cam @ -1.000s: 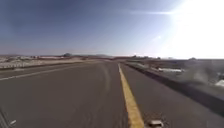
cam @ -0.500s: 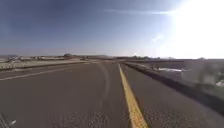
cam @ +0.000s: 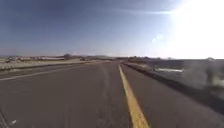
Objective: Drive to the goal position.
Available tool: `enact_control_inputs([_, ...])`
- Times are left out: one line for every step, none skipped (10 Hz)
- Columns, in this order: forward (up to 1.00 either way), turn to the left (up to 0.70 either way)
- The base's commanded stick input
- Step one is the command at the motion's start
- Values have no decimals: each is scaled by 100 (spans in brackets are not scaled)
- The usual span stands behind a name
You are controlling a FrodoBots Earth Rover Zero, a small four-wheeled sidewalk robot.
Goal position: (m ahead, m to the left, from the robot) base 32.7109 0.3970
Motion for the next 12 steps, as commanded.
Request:
enact_control_inputs([70,0])
enact_control_inputs([70,0])
enact_control_inputs([70,0])
enact_control_inputs([70,0])
enact_control_inputs([70,0])
enact_control_inputs([70,0])
enact_control_inputs([70,0])
enact_control_inputs([70,0])
enact_control_inputs([70,0])
enact_control_inputs([70,0])
enact_control_inputs([70,0])
enact_control_inputs([70,0])
